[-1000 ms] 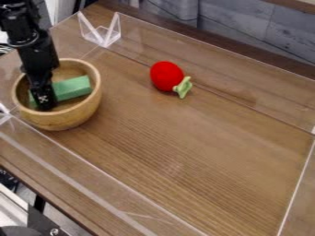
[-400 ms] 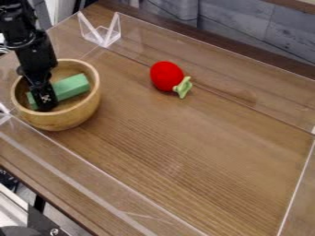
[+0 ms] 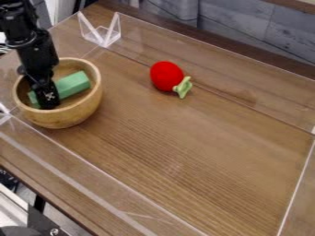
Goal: Remove the green stick from the brown bowl and put it on the table
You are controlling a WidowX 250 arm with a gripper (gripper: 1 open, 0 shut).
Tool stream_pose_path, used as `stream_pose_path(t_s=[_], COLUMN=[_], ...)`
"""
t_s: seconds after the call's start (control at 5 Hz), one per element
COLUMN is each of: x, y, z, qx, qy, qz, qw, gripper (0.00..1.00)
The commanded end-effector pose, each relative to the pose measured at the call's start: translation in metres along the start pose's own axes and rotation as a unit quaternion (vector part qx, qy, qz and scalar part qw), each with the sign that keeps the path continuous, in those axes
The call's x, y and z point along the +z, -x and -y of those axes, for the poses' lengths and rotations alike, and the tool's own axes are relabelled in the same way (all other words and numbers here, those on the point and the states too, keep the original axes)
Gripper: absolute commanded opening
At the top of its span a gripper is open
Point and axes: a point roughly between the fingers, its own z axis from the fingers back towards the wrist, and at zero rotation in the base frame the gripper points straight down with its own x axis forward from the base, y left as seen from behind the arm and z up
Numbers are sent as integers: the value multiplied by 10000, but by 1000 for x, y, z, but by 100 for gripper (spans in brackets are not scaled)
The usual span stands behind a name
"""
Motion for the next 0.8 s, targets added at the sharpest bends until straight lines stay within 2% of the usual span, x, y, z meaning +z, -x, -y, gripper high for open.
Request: stream_pose_path(t_s=[0.0, 0.2, 0.6], x=[2, 8, 13], y=[8, 6, 11], z=[-10, -10, -10], qx=[427, 535, 662], qy=[-39, -32, -20], qz=[34, 74, 179], qw=[9991, 9985, 9976], gripper=[0, 0, 0])
